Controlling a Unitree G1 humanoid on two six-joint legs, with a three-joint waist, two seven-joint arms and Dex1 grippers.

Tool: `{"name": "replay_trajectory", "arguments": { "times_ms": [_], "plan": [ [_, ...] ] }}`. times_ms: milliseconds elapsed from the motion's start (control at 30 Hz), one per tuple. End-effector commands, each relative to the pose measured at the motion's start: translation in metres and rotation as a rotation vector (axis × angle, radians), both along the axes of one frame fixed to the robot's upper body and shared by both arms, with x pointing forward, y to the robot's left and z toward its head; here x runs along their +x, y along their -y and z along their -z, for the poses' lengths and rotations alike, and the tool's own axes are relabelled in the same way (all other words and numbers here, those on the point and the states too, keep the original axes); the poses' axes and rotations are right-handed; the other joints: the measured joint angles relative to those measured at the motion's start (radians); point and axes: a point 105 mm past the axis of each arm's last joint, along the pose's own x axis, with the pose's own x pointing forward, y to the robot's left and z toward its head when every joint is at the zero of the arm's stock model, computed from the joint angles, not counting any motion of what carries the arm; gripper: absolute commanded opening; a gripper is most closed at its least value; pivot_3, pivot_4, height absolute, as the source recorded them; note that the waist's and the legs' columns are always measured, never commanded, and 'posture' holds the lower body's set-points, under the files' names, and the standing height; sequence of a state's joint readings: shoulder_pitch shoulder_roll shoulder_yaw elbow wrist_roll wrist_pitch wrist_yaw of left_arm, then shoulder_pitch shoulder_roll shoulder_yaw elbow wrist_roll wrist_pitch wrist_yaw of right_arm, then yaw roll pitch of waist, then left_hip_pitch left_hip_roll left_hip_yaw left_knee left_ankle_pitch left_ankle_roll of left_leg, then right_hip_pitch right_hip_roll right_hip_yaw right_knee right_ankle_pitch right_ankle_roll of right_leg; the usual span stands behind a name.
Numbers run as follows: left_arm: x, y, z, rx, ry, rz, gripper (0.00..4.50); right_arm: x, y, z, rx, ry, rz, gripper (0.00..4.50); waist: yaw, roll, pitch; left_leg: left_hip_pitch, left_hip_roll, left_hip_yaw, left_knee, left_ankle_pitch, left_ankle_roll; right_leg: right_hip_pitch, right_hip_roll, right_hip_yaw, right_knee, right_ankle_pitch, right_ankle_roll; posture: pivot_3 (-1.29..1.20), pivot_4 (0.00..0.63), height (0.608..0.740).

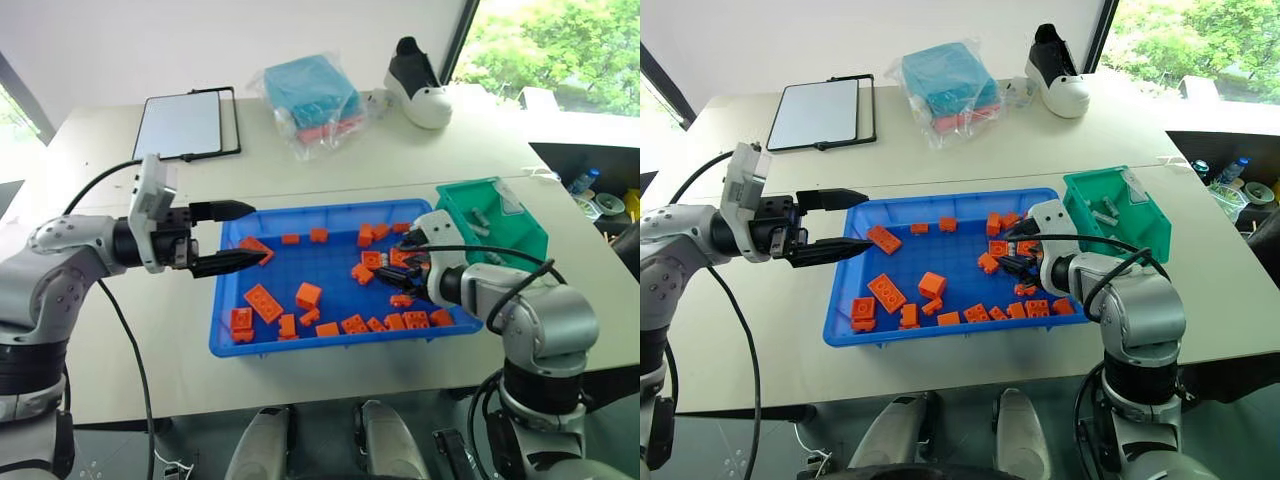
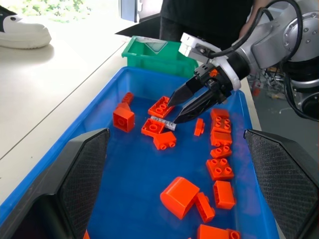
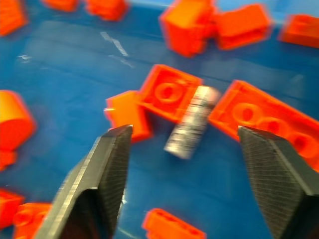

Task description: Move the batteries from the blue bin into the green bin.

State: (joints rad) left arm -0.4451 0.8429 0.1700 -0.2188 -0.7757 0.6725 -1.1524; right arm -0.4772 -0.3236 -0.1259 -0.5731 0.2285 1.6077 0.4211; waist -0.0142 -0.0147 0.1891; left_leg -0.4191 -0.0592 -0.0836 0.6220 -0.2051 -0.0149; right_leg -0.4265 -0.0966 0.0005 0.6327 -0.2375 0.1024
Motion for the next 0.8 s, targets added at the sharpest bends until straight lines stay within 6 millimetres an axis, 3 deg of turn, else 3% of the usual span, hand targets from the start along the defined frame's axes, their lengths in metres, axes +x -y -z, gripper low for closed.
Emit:
{"name": "replay_trajectory", "arguments": {
  "times_ms": [33, 467, 767, 800],
  "plan": [
    [-0.002, 0.001, -0.006, 0.002, 0.032, 0.007, 4.50, 0.000, -0.002, -0.006, 0.018, 0.018, -0.007, 3.43, -0.001, 0.000, 0.000, 0.000, 0.000, 0.000, 0.000, 0.000, 0.000, 0.000, 0.000, 0.000, 0.000, 0.000, 0.000, 0.00, 0.150, 0.731],
    [-0.004, -0.001, -0.004, -0.006, 0.038, -0.019, 4.50, -0.005, -0.007, 0.010, 0.057, -0.060, -0.012, 3.43, 0.000, 0.000, 0.000, 0.000, 0.000, 0.000, 0.000, 0.000, 0.000, 0.000, 0.000, 0.000, 0.000, 0.000, 0.000, 0.00, 0.150, 0.731],
    [-0.004, 0.000, -0.007, -0.004, 0.049, -0.024, 4.50, 0.006, -0.012, 0.025, 0.034, -0.143, 0.023, 3.43, -0.002, 0.000, 0.000, 0.000, 0.001, 0.000, 0.000, 0.000, 0.000, 0.000, 0.001, 0.000, 0.000, 0.000, 0.000, 0.00, 0.150, 0.731],
    [-0.004, 0.000, -0.008, -0.004, 0.051, -0.024, 4.50, 0.008, -0.013, 0.026, 0.029, -0.150, 0.027, 2.93, -0.002, 0.000, 0.000, 0.000, 0.001, 0.000, 0.000, 0.000, 0.000, 0.000, 0.001, 0.000, 0.000, 0.000, 0.000, 0.00, 0.150, 0.731]
  ]
}}
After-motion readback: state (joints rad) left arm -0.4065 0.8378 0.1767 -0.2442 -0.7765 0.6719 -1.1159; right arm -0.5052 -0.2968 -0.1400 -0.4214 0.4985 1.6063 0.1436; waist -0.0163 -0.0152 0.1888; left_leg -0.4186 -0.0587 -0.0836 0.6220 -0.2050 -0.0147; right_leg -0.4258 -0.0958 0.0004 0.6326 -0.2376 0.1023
